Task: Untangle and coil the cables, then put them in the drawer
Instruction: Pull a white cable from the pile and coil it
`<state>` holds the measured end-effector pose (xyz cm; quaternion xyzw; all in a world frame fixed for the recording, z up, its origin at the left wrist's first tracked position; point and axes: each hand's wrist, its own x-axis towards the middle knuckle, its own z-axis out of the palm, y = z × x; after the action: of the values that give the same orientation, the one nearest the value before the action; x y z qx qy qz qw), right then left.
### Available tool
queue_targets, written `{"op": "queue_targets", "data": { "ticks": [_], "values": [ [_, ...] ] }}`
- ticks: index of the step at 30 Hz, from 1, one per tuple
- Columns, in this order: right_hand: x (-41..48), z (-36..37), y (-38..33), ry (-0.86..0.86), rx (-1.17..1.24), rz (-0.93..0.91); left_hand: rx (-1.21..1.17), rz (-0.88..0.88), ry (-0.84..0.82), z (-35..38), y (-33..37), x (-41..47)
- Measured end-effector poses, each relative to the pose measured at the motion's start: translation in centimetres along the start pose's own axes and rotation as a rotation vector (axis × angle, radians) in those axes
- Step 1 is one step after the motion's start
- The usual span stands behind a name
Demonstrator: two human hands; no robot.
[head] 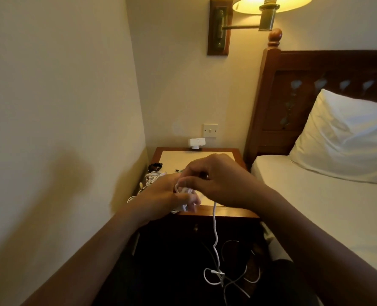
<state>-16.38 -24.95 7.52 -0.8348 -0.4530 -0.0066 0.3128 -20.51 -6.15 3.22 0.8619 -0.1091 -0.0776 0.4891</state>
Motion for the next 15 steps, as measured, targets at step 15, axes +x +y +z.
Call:
{"op": "queue_targets", "data": {
  "ticks": [15],
  "values": [
    [-2.2,1.2,3.2,0.249,0.201,0.113,-0.51,-0.033,0.125,0.1,-0.2,-0.9]
  ]
}}
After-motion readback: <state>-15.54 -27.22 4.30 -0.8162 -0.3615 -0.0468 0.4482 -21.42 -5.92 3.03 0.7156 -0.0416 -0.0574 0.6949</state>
